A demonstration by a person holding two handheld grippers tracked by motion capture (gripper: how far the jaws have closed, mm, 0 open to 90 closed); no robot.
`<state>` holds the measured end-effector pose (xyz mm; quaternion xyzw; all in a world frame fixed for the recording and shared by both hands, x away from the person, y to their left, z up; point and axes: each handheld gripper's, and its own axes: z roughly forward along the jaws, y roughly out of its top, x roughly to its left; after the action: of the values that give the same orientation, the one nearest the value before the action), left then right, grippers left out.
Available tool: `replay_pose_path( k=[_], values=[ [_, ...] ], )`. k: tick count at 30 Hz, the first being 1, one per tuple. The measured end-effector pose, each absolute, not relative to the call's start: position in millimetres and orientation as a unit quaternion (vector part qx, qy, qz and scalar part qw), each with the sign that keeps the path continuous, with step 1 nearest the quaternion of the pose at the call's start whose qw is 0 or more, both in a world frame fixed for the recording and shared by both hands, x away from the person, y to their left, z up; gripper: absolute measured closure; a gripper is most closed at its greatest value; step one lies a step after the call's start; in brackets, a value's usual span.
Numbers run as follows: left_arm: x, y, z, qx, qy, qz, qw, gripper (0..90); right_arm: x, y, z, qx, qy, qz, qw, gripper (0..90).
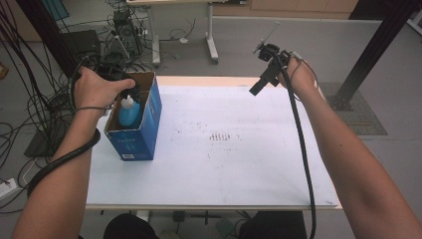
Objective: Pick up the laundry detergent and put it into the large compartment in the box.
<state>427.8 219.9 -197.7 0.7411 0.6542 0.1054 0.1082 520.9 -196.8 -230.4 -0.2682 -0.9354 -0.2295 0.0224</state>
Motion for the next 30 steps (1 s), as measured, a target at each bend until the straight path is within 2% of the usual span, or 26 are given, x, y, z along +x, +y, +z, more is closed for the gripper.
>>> replay_pose_path(
  k=[21, 30],
  values=[
    [407.7, 177.7, -174.0, 0.782, 0.602, 0.097, 0.13, 11.5, 521.5, -193.1, -233.5, -0.268, -0.936, -0.229, 0.028, 1.7],
    [397.7, 151.1, -166.6, 0.802, 0.574, 0.084, 0.144, 9.6, 518.6, -189.4, -233.5, -0.265, -0.936, -0.229, 0.03, 1.7]
  ],
)
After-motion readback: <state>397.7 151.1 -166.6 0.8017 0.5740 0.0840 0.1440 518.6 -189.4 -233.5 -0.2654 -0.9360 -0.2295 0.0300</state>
